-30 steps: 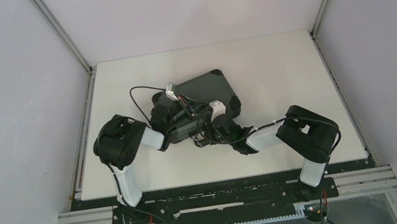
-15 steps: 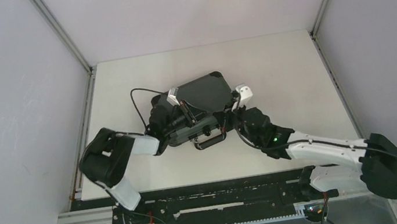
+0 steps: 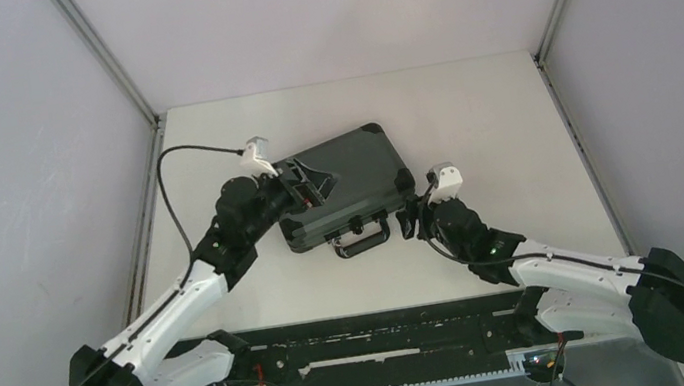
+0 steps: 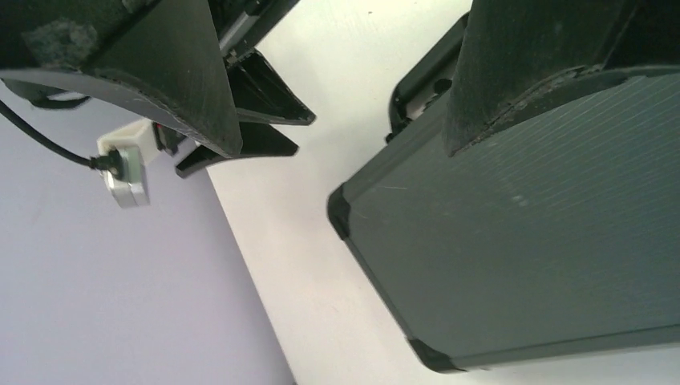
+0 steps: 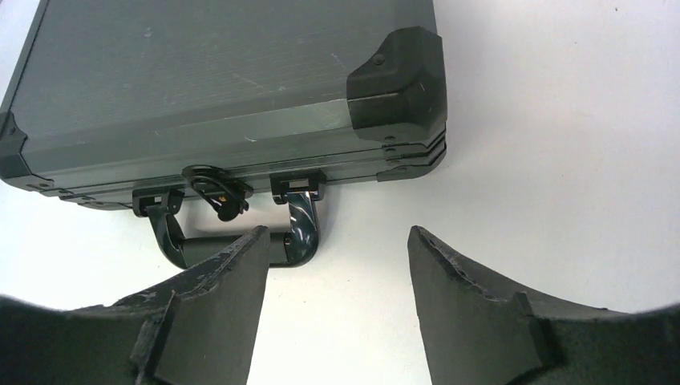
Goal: Pack up texas hold em set
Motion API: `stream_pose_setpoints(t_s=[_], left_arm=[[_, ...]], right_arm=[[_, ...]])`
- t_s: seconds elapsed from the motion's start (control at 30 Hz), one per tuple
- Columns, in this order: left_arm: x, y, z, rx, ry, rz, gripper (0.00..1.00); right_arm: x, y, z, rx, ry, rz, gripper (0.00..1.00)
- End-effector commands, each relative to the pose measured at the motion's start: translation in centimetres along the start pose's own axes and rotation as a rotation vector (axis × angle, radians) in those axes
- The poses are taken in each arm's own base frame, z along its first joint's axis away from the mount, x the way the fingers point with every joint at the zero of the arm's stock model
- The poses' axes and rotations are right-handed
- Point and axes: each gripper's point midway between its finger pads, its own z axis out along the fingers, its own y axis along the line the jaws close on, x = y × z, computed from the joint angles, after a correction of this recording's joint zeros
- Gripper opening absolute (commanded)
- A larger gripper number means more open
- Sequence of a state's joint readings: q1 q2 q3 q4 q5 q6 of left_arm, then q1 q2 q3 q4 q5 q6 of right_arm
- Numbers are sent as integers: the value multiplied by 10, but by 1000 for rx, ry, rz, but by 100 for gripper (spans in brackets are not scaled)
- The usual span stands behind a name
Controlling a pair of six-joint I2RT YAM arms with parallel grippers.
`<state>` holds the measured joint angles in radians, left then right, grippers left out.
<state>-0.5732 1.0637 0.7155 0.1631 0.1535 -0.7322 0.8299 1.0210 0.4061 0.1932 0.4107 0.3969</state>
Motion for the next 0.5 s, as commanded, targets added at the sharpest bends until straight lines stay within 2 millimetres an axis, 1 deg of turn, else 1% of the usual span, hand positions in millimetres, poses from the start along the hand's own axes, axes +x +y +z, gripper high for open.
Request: stream_pose_setpoints(t_s=[0.0, 0.2, 0.27, 0.33, 0.47], left_arm=[[-2, 41, -14, -196, -57, 49, 100], [0, 70, -29, -322, -108, 30, 100], [-3, 77, -34, -362, -130, 21, 100], [-4, 80, -37, -376, -140, 25, 100], [-4, 79, -39, -375, -147, 22, 100]], right_arm=[[-8, -4, -2, 17, -35, 43, 71], [6, -10, -2, 27, -9, 64, 70], [11, -12, -2, 30, -2, 71, 70], [14, -13, -3, 30, 1, 78, 70], [18, -16, -4, 38, 11, 81, 69]])
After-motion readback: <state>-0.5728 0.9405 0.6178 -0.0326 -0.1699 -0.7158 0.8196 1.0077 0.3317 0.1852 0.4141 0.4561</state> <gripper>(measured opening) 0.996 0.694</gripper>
